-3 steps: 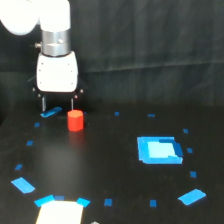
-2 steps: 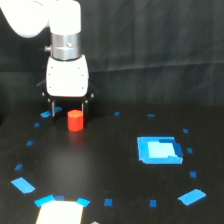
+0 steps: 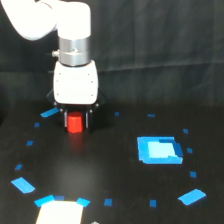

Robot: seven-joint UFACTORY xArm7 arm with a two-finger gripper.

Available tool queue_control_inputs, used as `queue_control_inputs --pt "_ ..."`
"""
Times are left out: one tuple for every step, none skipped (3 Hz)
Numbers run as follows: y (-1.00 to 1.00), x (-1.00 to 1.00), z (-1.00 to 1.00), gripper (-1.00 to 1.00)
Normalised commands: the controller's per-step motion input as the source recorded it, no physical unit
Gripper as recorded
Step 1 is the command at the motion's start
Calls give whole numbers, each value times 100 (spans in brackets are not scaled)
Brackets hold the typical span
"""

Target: Pick up the red object from the table

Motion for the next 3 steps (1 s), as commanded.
queue_control_inputs --pt "41 -30 30 -100" --pt "100 0 17 -100" --pt "81 -13 88 -100"
